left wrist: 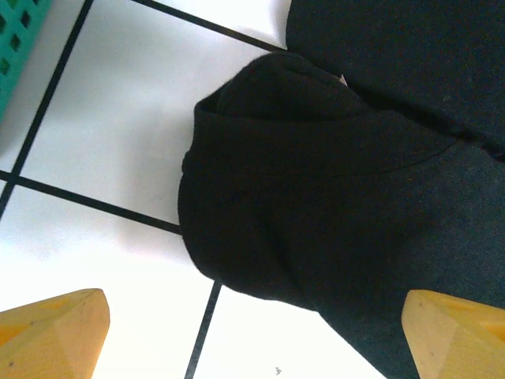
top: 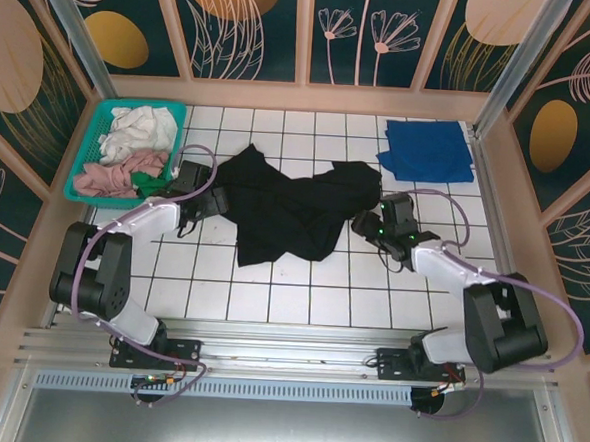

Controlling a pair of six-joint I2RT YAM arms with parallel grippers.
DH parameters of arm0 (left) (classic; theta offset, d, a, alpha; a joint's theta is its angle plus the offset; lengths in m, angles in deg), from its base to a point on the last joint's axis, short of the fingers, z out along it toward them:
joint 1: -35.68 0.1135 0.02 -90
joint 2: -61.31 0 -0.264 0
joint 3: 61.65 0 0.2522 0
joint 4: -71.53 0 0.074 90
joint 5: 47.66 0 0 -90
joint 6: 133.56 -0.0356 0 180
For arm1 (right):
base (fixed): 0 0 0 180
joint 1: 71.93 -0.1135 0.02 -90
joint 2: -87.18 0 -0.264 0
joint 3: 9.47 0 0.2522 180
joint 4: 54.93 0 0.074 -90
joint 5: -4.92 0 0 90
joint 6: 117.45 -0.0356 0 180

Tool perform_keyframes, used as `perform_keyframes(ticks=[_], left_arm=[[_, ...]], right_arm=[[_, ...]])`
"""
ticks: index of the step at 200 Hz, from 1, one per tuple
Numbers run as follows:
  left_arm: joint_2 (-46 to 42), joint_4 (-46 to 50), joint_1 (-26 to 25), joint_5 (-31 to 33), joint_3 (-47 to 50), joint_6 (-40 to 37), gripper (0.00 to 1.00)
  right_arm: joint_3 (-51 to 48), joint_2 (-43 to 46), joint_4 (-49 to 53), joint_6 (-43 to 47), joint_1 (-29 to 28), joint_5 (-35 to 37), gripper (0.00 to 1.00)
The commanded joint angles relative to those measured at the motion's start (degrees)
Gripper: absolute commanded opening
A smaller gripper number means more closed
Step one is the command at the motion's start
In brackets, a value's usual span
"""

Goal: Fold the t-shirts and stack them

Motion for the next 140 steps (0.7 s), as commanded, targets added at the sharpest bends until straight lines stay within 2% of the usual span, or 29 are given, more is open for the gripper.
perform_keyframes(ticks=[1,24,40,49,56,69,78,86,89,96,140], left_arm=[[3.74,-3.37,0.16,-1.84,-0.77,0.02,0.95],[9.48,-5.66,0.20,-4.45,-3.48,-0.11,0.89],[12.94,-6.75,0.18,-7.48,-4.83,-0.17,0.78],[14.09,-7.44,0.15,-8.50,-6.80,-0.08,0.67],[14.57,-7.27,0.21,-8.78,-7.54,-0.17,0.55],[14.50,-5.80,0.12,-8.78,-9.12,-0.60,0.26],[13.07,-4.49,0.13,-8.52,-9.95,-0.93,0.14],[10.86,-3.43,0.18,-8.22,-10.25,-1.13,0.07],[9.90,-2.91,0.19,-8.06,-10.43,-1.20,0.05],[6.72,-1.78,0.16,-7.73,-10.62,-1.38,0.00],[-15.95,6.78,0.20,-2.90,-12.98,-2.05,0.00]], right_arm=[[5.62,-6.99,-8.08,2.81,0.89,-0.96,0.60],[12.50,-16.98,-9.33,4.31,2.68,0.19,0.61],[16.94,-23.08,-9.80,5.38,2.90,-0.18,0.59],[19.37,-26.04,-9.08,5.85,2.81,-0.92,0.55],[20.85,-27.38,-8.25,5.84,2.88,-0.54,0.47],[22.58,-27.56,-6.61,5.87,2.89,0.52,0.26],[22.85,-25.87,-5.73,6.02,2.89,0.93,0.13],[22.84,-23.58,-4.95,6.30,2.89,1.10,0.03],[22.81,-22.62,-4.47,6.39,2.90,1.22,0.00],[22.60,-19.86,-2.99,6.61,2.74,1.77,0.00],[22.82,3.01,10.42,9.66,0.63,6.68,0.00]])
